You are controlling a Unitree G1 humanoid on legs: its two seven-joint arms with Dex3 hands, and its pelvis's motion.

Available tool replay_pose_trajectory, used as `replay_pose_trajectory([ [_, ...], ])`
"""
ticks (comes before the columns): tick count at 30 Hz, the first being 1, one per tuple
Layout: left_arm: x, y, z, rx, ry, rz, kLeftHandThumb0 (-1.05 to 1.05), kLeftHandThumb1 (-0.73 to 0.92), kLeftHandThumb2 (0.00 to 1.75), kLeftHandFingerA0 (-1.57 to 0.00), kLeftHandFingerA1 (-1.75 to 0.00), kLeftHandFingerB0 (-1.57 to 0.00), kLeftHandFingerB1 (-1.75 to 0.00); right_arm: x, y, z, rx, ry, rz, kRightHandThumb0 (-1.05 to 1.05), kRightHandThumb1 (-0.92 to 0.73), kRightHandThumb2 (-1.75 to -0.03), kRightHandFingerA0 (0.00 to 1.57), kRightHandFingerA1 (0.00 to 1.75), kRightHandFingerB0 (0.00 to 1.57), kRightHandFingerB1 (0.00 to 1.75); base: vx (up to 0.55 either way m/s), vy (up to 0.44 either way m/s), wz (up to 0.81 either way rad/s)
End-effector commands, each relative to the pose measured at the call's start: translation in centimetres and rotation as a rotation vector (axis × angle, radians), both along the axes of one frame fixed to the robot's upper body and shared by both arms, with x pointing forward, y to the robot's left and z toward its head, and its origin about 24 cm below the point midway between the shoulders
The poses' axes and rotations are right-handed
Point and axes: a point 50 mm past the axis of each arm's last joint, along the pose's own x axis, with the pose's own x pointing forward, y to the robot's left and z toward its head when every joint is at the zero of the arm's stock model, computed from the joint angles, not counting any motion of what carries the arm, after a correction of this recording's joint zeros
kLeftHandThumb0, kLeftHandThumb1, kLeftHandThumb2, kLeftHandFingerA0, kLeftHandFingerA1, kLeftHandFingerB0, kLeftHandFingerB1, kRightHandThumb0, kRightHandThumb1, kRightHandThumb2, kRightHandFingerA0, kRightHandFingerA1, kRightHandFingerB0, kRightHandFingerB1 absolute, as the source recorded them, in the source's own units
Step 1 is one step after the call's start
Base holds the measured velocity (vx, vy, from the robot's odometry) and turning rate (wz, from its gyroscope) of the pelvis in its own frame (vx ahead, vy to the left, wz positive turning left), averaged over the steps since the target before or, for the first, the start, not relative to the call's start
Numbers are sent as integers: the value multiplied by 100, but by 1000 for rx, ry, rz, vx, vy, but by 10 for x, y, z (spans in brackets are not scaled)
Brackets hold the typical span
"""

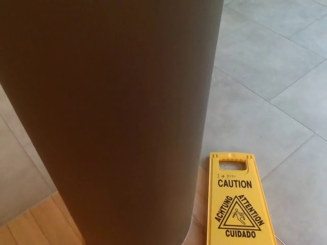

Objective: The robot uses its right hand to pick up a caution sign board kept on the stair and turn around and walk towards a pillar and place the sign against it

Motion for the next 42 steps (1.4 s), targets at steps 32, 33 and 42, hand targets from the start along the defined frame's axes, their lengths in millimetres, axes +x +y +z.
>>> replay_pose_trajectory([
  [32, 3, 0, 6, 34, -69, -31, -16, 9, 126, -135, -116, -130, -77, 8, 3, 3, -8, -36, 63, -23, -65, -90, 78, 154, 82, 100, 0, 0, 0],
  [33, 3, -1, 6, 33, -74, -39, -15, 6, 132, -134, -111, -130, -77, 8, 4, 4, 0, -52, 55, -21, -65, -90, 79, 155, 83, 99, 0, 0, 0],
  [42, 4, -2, 7, 39, -85, -40, -19, 1, 140, -133, -112, -130, -79, 7, 8, 4, -10, -58, 96, -20, -70, -81, 78, 157, 84, 97, 0, 0, 0],
])
